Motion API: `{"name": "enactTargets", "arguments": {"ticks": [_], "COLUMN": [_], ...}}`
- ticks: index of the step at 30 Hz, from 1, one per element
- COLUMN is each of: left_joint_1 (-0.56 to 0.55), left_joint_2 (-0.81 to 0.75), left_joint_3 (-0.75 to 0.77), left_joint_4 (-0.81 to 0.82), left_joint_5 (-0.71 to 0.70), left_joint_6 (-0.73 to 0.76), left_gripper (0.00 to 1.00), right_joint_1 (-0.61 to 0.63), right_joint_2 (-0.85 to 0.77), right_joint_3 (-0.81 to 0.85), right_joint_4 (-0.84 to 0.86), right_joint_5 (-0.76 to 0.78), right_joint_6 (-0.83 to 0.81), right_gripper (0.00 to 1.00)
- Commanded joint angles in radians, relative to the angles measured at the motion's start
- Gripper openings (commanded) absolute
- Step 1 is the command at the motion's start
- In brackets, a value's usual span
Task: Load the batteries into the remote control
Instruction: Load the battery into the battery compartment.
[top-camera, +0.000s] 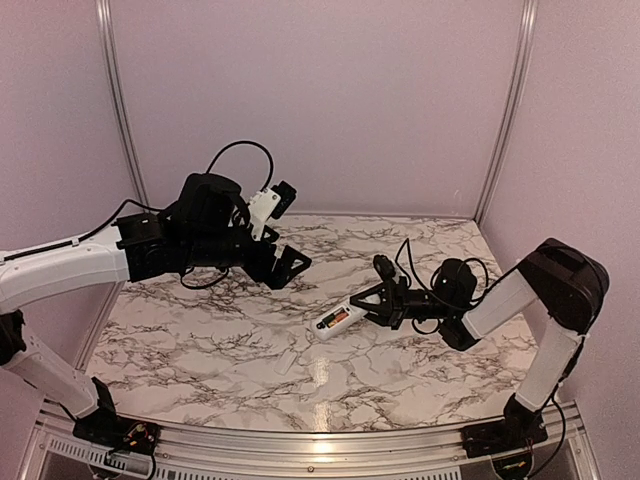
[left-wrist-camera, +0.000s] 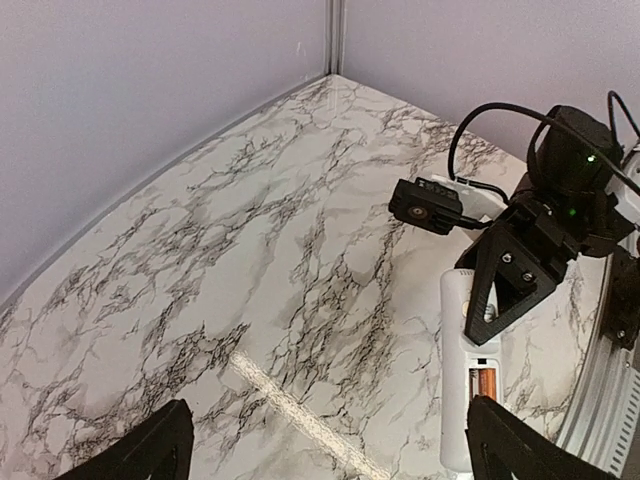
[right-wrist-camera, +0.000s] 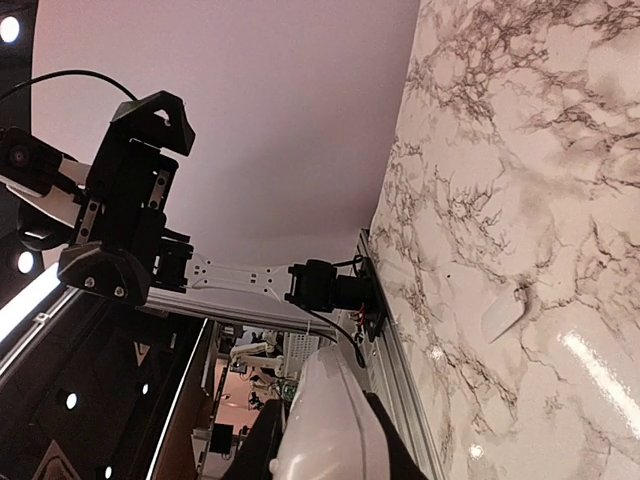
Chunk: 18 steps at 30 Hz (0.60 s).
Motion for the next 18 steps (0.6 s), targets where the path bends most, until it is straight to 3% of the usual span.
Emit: {"name": "enactTargets", "arguments": {"ticks": [1,3,5,12,18], "left_joint_1": [-0.004,-0.005,-0.016,-0.139,-0.183], "left_joint_2": [-0.114,-0.120,-0.118,-0.134,-0.141], "left_joint_3": [-0.095,-0.098,-0.112,-0.197,-0.218], "left_joint_4": [0.104,0.021,-0.039,-0.071,-0.038], "left_joint_5": [0.219,0.331,0.371,0.258,0.295], "left_joint_6": [0.157,0.241,0.314,0.562,0.660], "left_gripper": [0.99,0.99,0.92,0.53,0.38], "right_joint_1": [-0.002,-0.001,0.005,0.038,0.066], "right_joint_2": [-0.072,-0.080,-0.084,-0.076,-0.057], "right_joint_3": [0.022,0.025,0.029,0.057,0.074], "right_joint_4": [-0.004,-0.030,-0.055,-0.116,-0.146], "right_joint_5": [-0.055,-0.061,-0.065,-0.069,-0.060], "right_joint_6": [-0.056,-0.068,-0.082,-0.114,-0.134], "right_gripper": [0.00,0.00,0.00,0.00,0.00]}}
